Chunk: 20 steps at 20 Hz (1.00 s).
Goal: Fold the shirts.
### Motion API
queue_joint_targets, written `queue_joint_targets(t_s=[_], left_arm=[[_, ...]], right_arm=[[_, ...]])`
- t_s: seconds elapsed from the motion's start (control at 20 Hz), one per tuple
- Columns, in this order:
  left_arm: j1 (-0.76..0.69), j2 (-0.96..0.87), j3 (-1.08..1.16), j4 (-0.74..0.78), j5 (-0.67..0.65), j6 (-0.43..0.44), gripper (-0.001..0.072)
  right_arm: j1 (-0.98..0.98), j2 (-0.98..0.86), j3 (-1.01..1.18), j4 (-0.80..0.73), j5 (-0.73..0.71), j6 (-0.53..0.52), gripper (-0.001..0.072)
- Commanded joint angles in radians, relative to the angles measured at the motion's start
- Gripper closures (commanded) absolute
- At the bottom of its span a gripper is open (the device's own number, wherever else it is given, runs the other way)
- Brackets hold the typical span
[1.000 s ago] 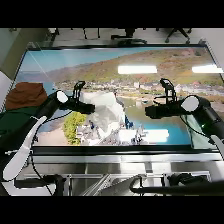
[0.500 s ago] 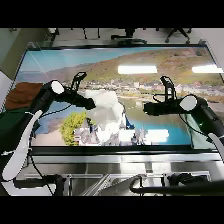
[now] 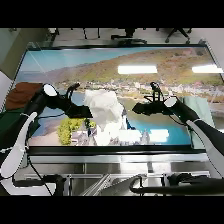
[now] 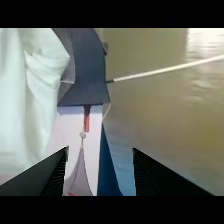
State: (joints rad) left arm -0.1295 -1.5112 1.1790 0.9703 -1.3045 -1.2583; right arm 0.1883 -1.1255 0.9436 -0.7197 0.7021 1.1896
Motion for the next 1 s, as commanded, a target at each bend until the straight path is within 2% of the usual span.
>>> queue_joint_targets(t_s=[0.0, 0.15, 0.25, 0.3, 0.35, 0.4, 0.45, 0.5, 0.55, 0.6, 0.8, 0.95], left_arm=[[-0.027, 0.0, -0.152, -0.152, 0.187, 0.047, -0.0003], [-0.08, 0.0, -0.208, -0.171, 0.374, 0.048, -0.0002], [-0.108, 0.0, -0.205, -0.187, 0.455, 0.047, -0.0001], [-0.123, 0.0, -0.196, -0.185, 0.479, 0.047, 0.0043], [-0.133, 0.0, -0.186, -0.184, 0.495, 0.048, 0.0185], [-0.134, 0.0, -0.179, -0.184, 0.5, 0.048, 0.0272], [-0.134, 0.0, -0.172, -0.184, 0.499, 0.048, 0.0473], [-0.129, 0.0, -0.166, -0.182, 0.489, 0.059, 0.0676], [-0.121, 0.0, -0.157, -0.178, 0.47, 0.072, 0.0696], [-0.11, 0.0, -0.147, -0.177, 0.449, 0.072, 0.0696], [-0.051, 0.008, -0.078, -0.176, 0.307, 0.072, 0.0699], [-0.001, 0.091, -0.05, -0.175, 0.253, 0.072, 0.07]], right_arm=[[0.007, -0.134, 0.02, 0.329, -0.05, -0.29, 0.0262], [0.056, -0.251, 0.1, 0.402, -0.051, -0.356, 0.0264], [0.095, -0.326, 0.182, 0.402, -0.05, -0.356, 0.0358], [0.109, -0.356, 0.222, 0.402, -0.047, -0.356, 0.0348], [0.121, -0.38, 0.258, 0.403, -0.045, -0.356, 0.0349], [0.129, -0.394, 0.286, 0.402, -0.039, -0.356, 0.0352], [0.135, -0.4, 0.303, 0.402, -0.035, -0.356, 0.0428], [0.135, -0.399, 0.313, 0.399, -0.013, -0.356, 0.0573], [0.132, -0.396, 0.322, 0.399, 0.015, -0.356, 0.0583], [0.123, -0.389, 0.328, 0.394, 0.047, -0.356, 0.0685], [0.071, -0.299, 0.329, 0.304, 0.09, -0.352, 0.0693], [0.014, -0.171, 0.329, 0.288, 0.115, -0.352, 0.0694]])
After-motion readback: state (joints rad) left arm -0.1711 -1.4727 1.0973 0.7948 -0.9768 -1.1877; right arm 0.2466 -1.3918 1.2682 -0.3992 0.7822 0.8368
